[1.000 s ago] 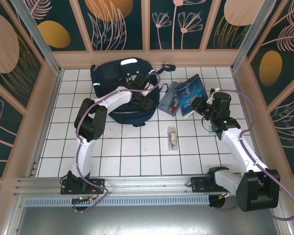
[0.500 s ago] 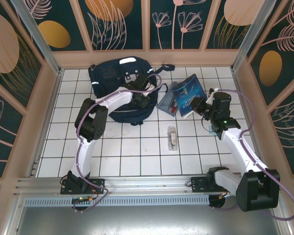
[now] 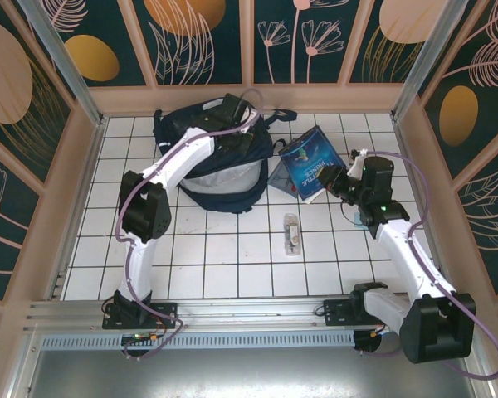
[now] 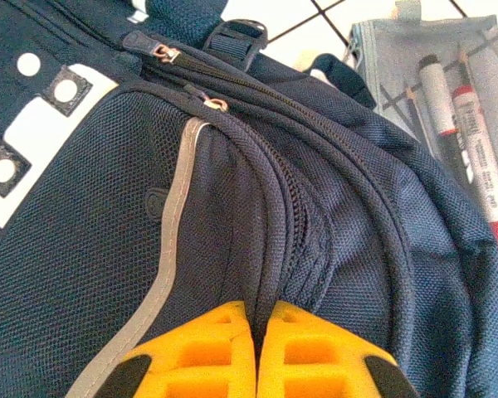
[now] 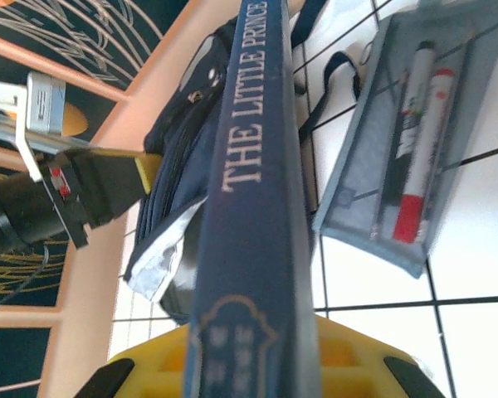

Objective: Pack books, pencil case, and school supplies into a backpack

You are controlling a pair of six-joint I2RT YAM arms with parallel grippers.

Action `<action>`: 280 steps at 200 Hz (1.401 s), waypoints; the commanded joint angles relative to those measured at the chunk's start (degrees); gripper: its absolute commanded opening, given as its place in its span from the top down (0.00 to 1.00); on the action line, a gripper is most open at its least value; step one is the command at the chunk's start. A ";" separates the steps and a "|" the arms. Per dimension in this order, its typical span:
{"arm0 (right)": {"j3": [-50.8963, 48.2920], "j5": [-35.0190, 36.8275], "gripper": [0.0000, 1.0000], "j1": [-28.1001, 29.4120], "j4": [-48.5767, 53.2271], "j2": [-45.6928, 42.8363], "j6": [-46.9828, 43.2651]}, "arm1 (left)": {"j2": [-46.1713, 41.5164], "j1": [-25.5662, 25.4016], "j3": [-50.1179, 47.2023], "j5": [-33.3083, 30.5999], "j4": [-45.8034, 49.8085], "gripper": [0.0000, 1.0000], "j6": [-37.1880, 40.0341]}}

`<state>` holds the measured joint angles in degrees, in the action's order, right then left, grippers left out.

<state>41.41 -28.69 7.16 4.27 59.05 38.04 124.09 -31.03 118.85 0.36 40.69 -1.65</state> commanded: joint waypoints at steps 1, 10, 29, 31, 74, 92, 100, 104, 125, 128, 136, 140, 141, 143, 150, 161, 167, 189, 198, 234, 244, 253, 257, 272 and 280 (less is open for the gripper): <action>-0.26 -6.02 1.00 -0.30 -4.27 -2.98 3.03 | 2.09 0.39 10.27 0.20 2.21 1.00 -2.17; -1.48 -6.92 1.00 -0.25 -5.06 -3.29 4.29 | 3.30 0.52 13.98 0.03 3.52 1.00 -2.01; -5.29 -9.27 1.00 -0.21 -10.68 -3.77 8.48 | 4.13 0.89 17.11 0.57 3.81 1.00 -2.60; -5.77 -9.56 1.00 -0.21 -11.70 -3.79 9.10 | 4.11 0.93 17.21 0.60 3.75 1.00 -2.64; -12.54 -10.34 1.00 5.10 -32.57 2.15 19.92 | 3.79 0.89 17.21 3.52 2.96 1.00 -5.04; -11.46 -9.96 1.00 9.78 -40.26 9.32 21.90 | 3.11 0.88 17.06 4.22 2.43 1.00 -5.64; -10.41 -10.03 1.00 11.56 -44.09 13.16 22.65 | 2.85 0.92 17.08 4.41 2.38 1.00 -5.81; -9.66 -9.92 1.00 12.40 -45.52 15.03 22.90 | 2.75 0.88 17.06 4.51 2.34 1.00 -5.82; -5.40 -8.64 1.00 15.60 -53.70 24.14 23.80 | 2.38 0.92 17.07 4.91 2.36 1.00 -5.97; -4.65 -8.40 1.00 15.79 -54.72 25.23 23.98 | 2.26 0.92 17.04 5.10 2.42 1.00 -6.05; -2.94 -7.72 1.00 16.41 -57.66 28.58 24.29 | 2.17 0.93 16.96 5.24 2.33 1.00 -6.25; -1.96 -7.50 1.00 16.71 -58.95 30.32 24.49 | 2.06 0.90 16.88 5.34 2.32 1.00 -6.40; -1.65 -7.42 1.00 16.73 -59.30 30.63 24.56 | 2.04 0.94 16.87 5.35 2.35 1.00 -6.42; -1.12 -7.37 1.00 16.85 -59.89 31.69 24.85 | 1.95 0.89 16.79 5.50 2.28 1.00 -6.52; 0.74 -7.34 1.00 17.22 -62.51 34.99 25.86 | 1.77 0.95 16.63 5.88 2.13 1.00 -6.75; 3.53 -7.74 1.00 18.06 -67.42 40.11 26.99 | 1.43 0.89 16.44 6.51 2.08 1.00 -7.17; 5.23 -7.49 1.00 18.45 -69.33 42.73 27.49 | 1.24 0.91 16.21 6.81 1.90 1.00 -7.38; 12.74 -6.09 1.00 19.66 -71.36 51.91 27.23 | 0.33 0.93 15.02 7.92 1.47 1.00 -7.92; 15.92 -5.50 1.00 19.88 -72.70 55.59 27.88 | -0.14 0.95 14.32 8.01 1.18 1.00 -8.10; 28.25 -1.61 1.00 21.21 -71.13 66.83 29.19 | -1.99 0.89 12.03 9.41 -0.38 1.00 -9.20; 31.62 -1.10 1.00 21.76 -70.34 69.16 29.28 | -2.21 0.92 12.02 9.89 -0.50 1.00 -9.46; 34.11 0.00 1.00 22.14 -69.16 70.83 29.24 | -2.45 0.88 12.00 10.22 -0.59 1.00 -9.59; 35.14 0.59 1.00 22.31 -68.65 71.50 29.10 | -2.50 0.88 11.98 10.40 -0.59 1.00 -9.67; 38.33 3.65 1.00 22.72 -65.49 73.71 28.85 | -2.91 0.94 11.70 10.84 -0.80 1.00 -9.98; 39.67 5.50 1.00 22.81 -63.77 74.85 29.87 | -3.23 0.90 11.24 10.87 -1.13 1.00 -10.10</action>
<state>74.83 -29.08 28.95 -57.19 132.31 67.72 126.43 -29.89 130.41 7.53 44.75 -9.58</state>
